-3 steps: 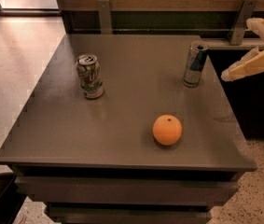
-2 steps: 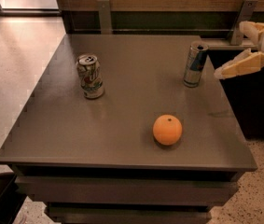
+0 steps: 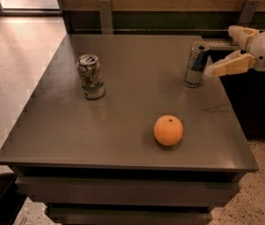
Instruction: Pick redbull can
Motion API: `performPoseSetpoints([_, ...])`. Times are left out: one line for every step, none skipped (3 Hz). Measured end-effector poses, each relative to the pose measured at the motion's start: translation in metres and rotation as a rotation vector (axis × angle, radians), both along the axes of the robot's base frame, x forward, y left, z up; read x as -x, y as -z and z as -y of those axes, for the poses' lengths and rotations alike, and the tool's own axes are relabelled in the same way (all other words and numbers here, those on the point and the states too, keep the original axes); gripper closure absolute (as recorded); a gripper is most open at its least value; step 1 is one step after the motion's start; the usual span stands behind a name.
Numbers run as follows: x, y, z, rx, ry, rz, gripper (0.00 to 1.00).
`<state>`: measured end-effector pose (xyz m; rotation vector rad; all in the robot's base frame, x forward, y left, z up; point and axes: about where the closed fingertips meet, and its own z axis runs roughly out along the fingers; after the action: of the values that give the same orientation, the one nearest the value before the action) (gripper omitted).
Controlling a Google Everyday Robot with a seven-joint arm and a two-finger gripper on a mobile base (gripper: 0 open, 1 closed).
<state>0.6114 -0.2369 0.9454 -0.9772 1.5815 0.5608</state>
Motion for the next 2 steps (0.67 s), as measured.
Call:
performPoseSetpoints([-0.010,0.010,-0.002,-0.026,-0.001,-0.010,0.00])
performPoseSetpoints([-0.021,0.020,0.004,-0.062,0.002,-0.010,0.00])
